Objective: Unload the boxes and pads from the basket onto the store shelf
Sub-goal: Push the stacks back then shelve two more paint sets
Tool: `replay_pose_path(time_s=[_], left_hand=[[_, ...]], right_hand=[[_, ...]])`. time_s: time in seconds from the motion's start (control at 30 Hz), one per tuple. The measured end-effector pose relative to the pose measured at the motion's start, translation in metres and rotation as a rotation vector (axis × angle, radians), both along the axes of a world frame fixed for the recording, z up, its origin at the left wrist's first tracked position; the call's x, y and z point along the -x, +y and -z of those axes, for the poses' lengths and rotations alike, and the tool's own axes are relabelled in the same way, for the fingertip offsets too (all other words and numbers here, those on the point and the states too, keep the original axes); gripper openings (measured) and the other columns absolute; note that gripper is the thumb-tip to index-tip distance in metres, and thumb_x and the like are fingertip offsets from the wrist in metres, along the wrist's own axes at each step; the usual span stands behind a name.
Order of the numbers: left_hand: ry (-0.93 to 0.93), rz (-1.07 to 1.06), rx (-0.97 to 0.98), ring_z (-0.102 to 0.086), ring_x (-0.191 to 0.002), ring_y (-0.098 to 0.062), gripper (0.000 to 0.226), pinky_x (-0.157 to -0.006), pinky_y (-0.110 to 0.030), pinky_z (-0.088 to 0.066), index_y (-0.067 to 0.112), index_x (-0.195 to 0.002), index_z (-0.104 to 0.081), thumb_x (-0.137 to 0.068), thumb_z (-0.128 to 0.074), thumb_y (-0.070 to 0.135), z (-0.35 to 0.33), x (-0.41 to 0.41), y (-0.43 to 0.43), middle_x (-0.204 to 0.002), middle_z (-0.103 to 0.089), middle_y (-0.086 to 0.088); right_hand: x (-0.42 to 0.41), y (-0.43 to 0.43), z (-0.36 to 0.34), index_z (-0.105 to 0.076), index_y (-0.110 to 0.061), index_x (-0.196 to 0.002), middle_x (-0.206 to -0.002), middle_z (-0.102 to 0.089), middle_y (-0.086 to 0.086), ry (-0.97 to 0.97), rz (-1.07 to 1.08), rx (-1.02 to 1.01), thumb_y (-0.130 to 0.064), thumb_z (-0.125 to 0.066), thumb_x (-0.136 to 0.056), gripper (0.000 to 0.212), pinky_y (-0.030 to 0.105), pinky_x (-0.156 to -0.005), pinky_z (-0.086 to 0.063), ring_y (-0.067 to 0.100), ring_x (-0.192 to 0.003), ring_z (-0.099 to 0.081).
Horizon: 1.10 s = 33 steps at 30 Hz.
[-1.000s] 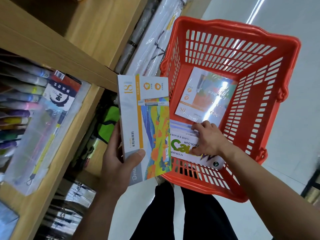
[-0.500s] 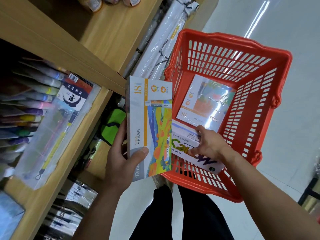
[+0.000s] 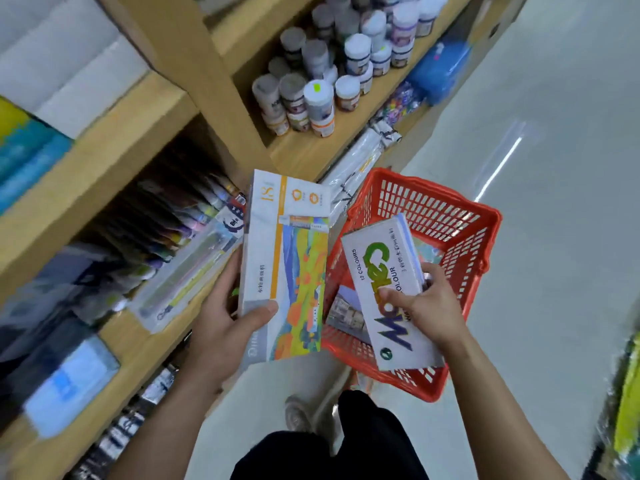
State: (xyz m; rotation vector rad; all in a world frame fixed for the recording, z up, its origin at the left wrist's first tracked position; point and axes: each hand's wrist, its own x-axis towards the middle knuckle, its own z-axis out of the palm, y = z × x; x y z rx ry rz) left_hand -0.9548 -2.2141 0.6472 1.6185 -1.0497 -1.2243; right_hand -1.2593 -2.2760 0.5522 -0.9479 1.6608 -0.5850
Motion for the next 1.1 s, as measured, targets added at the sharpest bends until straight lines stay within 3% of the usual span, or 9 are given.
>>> replay_pose_path(time_s=[0.17, 0.33, 0.4, 0.5, 0.63, 0.77, 0.93, 1.1], left_hand=[[0.023, -0.069, 0.104, -0.069, -0.11, -0.006, 0.081, -0.075, -0.018, -0.058, 0.058, -0.14, -0.045, -0.077, -0.077, 0.02, -0.066, -0.027, 0.052, -0.13, -0.066, 0.022], [0.06, -0.141, 0.179, -0.07, -0.11, -0.012, 0.082, -0.077, -0.027, -0.06, 0.058, -0.138, -0.048, -0.07, -0.081, 0.026, -0.119, -0.071, 0.124, -0.129, -0.068, 0.017], [0.062, -0.164, 0.193, -0.07, -0.11, -0.015, 0.081, -0.081, -0.034, -0.06, 0.061, -0.135, -0.048, -0.069, -0.082, 0.03, -0.138, -0.093, 0.155, -0.129, -0.068, 0.017], [0.067, -0.247, 0.214, -0.07, -0.112, -0.015, 0.08, -0.084, -0.037, -0.06, 0.058, -0.137, -0.047, -0.073, -0.079, 0.023, -0.162, -0.126, 0.198, -0.129, -0.068, 0.02], [0.034, -0.371, 0.266, -0.072, -0.105, -0.011, 0.082, -0.077, -0.03, -0.061, 0.042, -0.146, -0.046, -0.072, -0.078, 0.025, -0.19, -0.167, 0.231, -0.123, -0.07, 0.02], [0.032, -0.449, 0.307, -0.073, -0.102, -0.016, 0.069, -0.076, -0.034, -0.06, 0.031, -0.143, -0.051, -0.082, -0.079, 0.012, -0.206, -0.202, 0.222, -0.12, -0.073, 0.011], [0.062, -0.551, 0.299, -0.075, -0.093, -0.011, 0.052, -0.074, -0.033, -0.057, 0.031, -0.134, -0.058, -0.088, -0.072, 0.011, -0.212, -0.23, 0.167, -0.108, -0.076, 0.015], [0.003, -0.585, 0.184, -0.072, -0.099, -0.027, 0.017, -0.093, -0.046, -0.055, 0.03, -0.105, -0.068, -0.09, -0.068, 0.021, -0.214, -0.238, 0.11, -0.109, -0.076, 0.001]], right_hand=[[-0.035, 0.036, -0.092, -0.056, -0.035, -0.108, -0.095, -0.08, -0.006, -0.08, -0.01, 0.086, -0.035, -0.096, -0.064, 0.06, 0.039, -0.071, -0.063, 0.012, -0.072, -0.08], [-0.086, 0.09, -0.164, -0.057, -0.034, -0.108, -0.083, -0.079, -0.011, -0.103, -0.025, 0.168, -0.04, -0.095, -0.065, 0.058, 0.03, -0.059, -0.057, 0.008, -0.062, -0.078], [-0.108, 0.111, -0.188, -0.058, -0.03, -0.108, -0.081, -0.077, -0.024, -0.126, -0.036, 0.207, -0.035, -0.095, -0.068, 0.055, 0.026, -0.053, -0.055, 0.008, -0.062, -0.078], [-0.142, 0.137, -0.217, -0.063, -0.023, -0.112, -0.085, -0.081, -0.016, -0.166, -0.051, 0.243, -0.028, -0.097, -0.066, 0.057, 0.033, -0.062, -0.057, 0.017, -0.069, -0.081], [-0.183, 0.152, -0.249, -0.064, -0.017, -0.116, -0.092, -0.083, -0.001, -0.185, -0.116, 0.286, -0.025, -0.098, -0.064, 0.063, 0.038, -0.07, -0.059, 0.022, -0.075, -0.081], [-0.217, 0.152, -0.275, -0.063, -0.021, -0.113, -0.082, -0.082, -0.012, -0.182, -0.191, 0.332, -0.032, -0.098, -0.06, 0.064, 0.037, -0.069, -0.057, 0.014, -0.07, -0.079], [-0.239, 0.14, -0.291, -0.061, -0.027, -0.108, -0.084, -0.081, -0.016, -0.2, -0.237, 0.35, -0.039, -0.099, -0.057, 0.065, 0.042, -0.076, -0.06, 0.018, -0.078, -0.08], [-0.245, 0.115, -0.3, -0.06, -0.025, -0.108, -0.086, -0.082, -0.013, -0.216, -0.27, 0.366, -0.035, -0.1, -0.058, 0.066, 0.038, -0.068, -0.058, 0.015, -0.07, -0.08]])
